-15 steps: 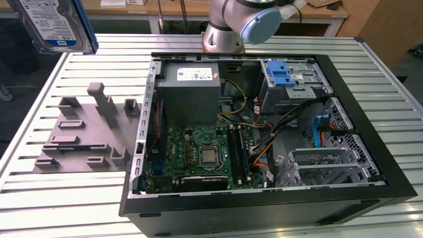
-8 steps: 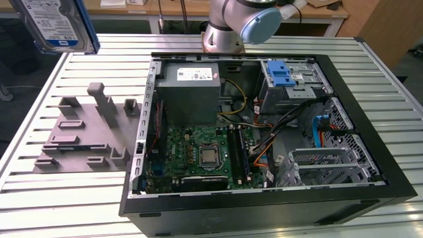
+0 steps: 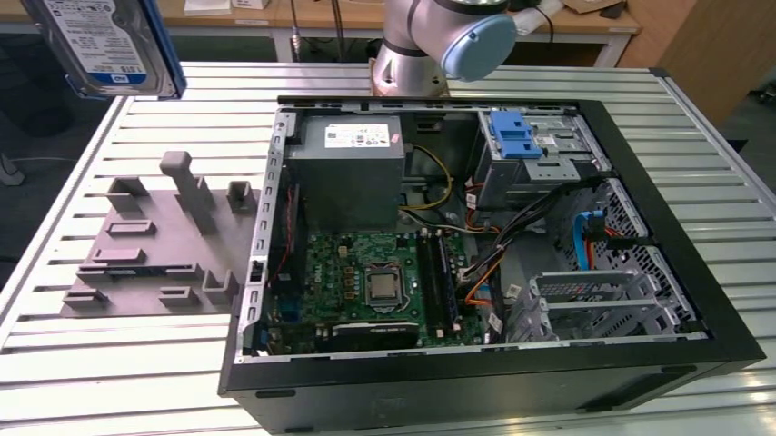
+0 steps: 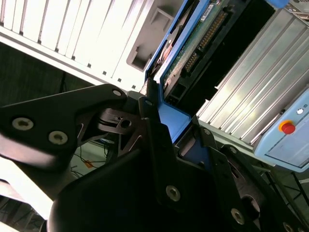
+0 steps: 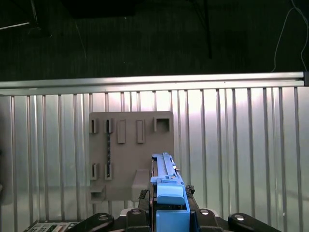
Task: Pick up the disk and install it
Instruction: 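Pick up the disk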
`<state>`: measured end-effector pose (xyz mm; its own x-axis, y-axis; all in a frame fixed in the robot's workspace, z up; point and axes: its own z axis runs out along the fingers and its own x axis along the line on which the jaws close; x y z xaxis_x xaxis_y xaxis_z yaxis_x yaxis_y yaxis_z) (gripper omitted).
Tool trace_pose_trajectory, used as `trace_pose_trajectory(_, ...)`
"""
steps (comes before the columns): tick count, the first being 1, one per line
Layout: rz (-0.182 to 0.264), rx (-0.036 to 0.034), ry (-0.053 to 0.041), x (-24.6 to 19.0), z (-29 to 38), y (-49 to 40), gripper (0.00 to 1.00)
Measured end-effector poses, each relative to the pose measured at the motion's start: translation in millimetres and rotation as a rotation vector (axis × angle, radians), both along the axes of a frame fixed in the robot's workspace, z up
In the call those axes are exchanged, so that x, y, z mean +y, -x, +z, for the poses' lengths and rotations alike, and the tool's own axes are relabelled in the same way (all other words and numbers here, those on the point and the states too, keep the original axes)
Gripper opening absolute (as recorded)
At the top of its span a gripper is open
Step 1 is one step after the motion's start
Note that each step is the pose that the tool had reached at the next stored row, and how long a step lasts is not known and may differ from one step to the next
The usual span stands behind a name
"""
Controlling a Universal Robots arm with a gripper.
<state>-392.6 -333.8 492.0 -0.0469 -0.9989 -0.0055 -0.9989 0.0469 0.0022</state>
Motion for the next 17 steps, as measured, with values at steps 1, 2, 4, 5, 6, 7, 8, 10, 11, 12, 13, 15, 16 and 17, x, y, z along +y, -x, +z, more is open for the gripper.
trace_pose_trajectory(1, 0.000, 0.0000, 0.0000, 0.0, 0.0, -0.4, 0.36)
trace_pose_trajectory(2, 0.000, 0.0001, 0.0001, 0.0, 0.1, -0.8, 0.36)
trace_pose_trajectory(4, 0.000, 0.0000, 0.0000, 0.0, 0.0, -1.6, 0.36)
trace_pose_trajectory(5, 0.000, 0.0000, 0.0000, 0.0, 0.0, -2.1, 0.36)
trace_pose_trajectory(6, 0.000, 0.0001, 0.0001, 0.0, 0.1, -2.5, 0.36)
trace_pose_trajectory(7, 0.000, 0.0000, 0.0000, 0.0, 0.0, -2.8, 0.36)
trace_pose_trajectory(8, 0.000, 0.0000, 0.0000, 0.0, 0.0, -3.1, 0.36)
trace_pose_trajectory(10, 0.000, 0.0001, 0.0000, 0.0, 0.0, -3.8, 0.36)
trace_pose_trajectory(11, 0.000, 0.0000, 0.0000, 0.0, 0.0, -4.2, 0.36)
trace_pose_trajectory(12, 0.000, 0.0000, 0.0000, 0.0, 0.0, -4.6, 0.36)
trace_pose_trajectory(13, 0.000, 0.0000, 0.0000, 0.0, 0.0, -4.9, 0.36)
trace_pose_trajectory(15, 0.000, 0.0001, 0.0001, 0.0, 0.0, -5.7, 0.36)
trace_pose_trajectory(16, 0.000, 0.0000, 0.0000, 0.0, 0.0, -6.1, 0.36)
trace_pose_trajectory(17, 0.000, 0.0000, 0.0000, 0.0, 0.0, -6.5, 0.36)
